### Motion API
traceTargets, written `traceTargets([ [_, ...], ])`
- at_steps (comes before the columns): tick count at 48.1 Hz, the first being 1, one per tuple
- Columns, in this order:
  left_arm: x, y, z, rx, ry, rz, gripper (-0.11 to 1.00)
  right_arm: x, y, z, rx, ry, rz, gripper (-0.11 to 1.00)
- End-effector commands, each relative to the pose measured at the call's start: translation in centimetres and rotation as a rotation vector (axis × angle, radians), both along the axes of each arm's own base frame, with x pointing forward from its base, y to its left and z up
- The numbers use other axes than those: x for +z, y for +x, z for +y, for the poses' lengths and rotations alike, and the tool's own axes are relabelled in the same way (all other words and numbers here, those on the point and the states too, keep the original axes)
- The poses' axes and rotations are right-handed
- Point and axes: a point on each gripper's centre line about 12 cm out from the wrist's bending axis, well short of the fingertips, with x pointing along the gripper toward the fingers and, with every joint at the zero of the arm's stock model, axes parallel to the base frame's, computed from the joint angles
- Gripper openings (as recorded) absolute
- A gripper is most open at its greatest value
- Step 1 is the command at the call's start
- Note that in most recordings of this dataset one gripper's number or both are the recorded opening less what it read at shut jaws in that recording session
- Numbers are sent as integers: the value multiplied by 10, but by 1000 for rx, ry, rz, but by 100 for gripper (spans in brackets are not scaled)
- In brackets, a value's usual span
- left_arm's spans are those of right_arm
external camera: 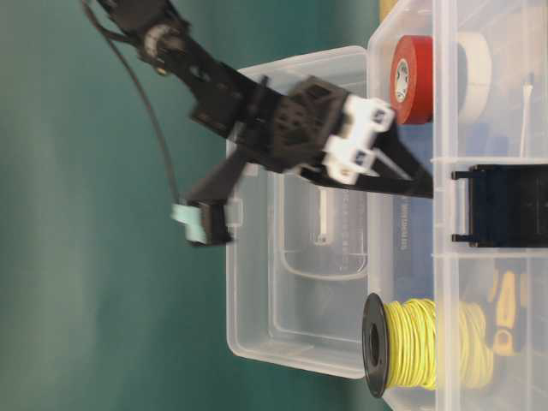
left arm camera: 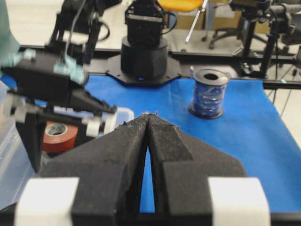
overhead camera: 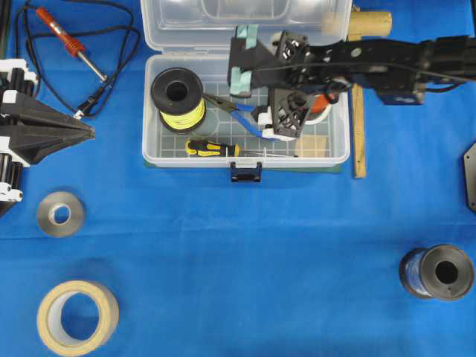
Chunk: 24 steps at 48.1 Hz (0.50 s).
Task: Pick the nipper from the toolbox among several items.
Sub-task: 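Close the right gripper on the blue-handled pliers inside the toolbox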
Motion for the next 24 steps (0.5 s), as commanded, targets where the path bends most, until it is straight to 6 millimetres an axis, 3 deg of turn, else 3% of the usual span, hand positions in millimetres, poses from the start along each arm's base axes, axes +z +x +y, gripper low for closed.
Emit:
traceTargets([
  [1, 7, 2, 0, 2, 1, -18, 0, 3, 9, -3, 0, -8, -26, 67],
  [15, 7, 1, 0, 2, -3, -20, 0, -28, 11, -7, -4, 3, 18, 59],
  [18, 6, 1, 0, 1, -3, -17, 0, -30, 12, -7, -2, 0, 13, 49],
  [24, 7, 1, 0, 2, -8, -18, 0, -28, 12, -7, 3, -4, 12, 15],
])
